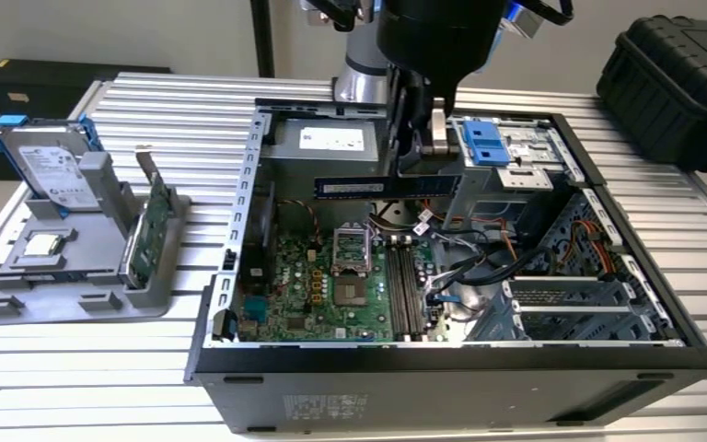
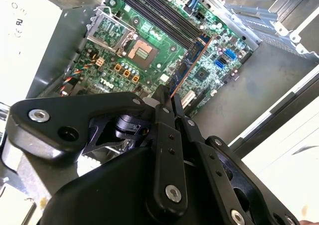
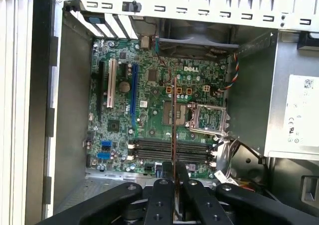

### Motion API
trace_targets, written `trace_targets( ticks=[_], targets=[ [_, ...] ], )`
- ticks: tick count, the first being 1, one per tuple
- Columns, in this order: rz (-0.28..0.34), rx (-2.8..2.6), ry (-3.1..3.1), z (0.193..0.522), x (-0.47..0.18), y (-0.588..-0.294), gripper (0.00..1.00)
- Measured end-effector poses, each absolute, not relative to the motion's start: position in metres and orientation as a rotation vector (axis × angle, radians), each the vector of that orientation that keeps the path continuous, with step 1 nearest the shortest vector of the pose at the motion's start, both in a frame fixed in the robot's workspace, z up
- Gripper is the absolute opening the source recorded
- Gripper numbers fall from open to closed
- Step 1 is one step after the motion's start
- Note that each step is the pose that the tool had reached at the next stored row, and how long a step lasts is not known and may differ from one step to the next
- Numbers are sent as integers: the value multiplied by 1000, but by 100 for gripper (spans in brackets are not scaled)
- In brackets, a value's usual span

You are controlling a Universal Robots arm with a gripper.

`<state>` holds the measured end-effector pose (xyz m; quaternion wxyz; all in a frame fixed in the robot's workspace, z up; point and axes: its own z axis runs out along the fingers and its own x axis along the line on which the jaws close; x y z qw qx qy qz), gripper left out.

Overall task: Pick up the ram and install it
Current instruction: 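Pick up the ram and move it above insertion slot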

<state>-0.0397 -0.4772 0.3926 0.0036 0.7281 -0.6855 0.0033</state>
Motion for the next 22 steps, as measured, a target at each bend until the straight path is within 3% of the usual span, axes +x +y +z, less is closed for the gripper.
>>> trace_targets(
  ticks=[22],
  targets=[
    [11, 2262, -2169, 390, -40, -477, 0]
  ],
)
